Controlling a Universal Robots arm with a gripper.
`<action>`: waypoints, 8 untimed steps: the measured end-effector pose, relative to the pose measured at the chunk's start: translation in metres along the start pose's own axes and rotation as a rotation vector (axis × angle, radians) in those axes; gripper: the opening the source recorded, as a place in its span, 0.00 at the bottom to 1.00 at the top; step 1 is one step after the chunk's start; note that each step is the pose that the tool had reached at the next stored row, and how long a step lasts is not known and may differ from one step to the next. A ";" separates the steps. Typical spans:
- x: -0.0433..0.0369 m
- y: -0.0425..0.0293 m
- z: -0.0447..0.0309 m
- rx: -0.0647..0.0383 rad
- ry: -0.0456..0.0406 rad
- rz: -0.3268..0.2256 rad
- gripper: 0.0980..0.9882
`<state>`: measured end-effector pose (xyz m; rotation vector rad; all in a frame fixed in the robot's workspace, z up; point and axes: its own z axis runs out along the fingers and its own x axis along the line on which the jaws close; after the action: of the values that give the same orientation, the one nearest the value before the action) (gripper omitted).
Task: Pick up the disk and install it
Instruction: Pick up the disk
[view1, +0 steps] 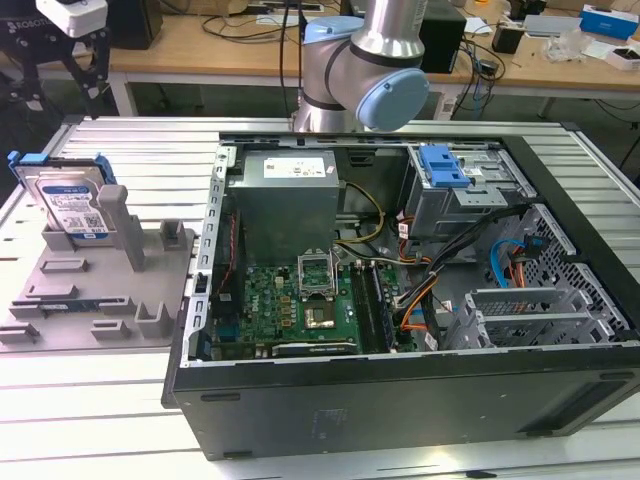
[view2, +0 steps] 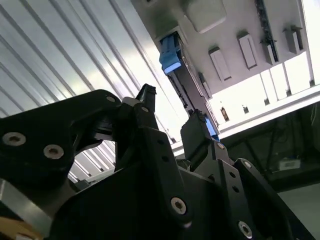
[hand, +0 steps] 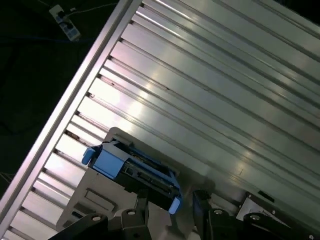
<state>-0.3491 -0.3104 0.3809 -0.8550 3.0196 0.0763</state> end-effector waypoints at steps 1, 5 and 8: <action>0.0000 0.0000 0.0002 0.000 0.0014 -0.028 0.43; 0.0000 0.0000 0.0008 -0.002 0.0050 -0.108 0.43; 0.0000 -0.0001 0.0011 -0.003 0.0086 -0.184 0.43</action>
<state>-0.3491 -0.3105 0.3798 -1.1301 2.9327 0.0764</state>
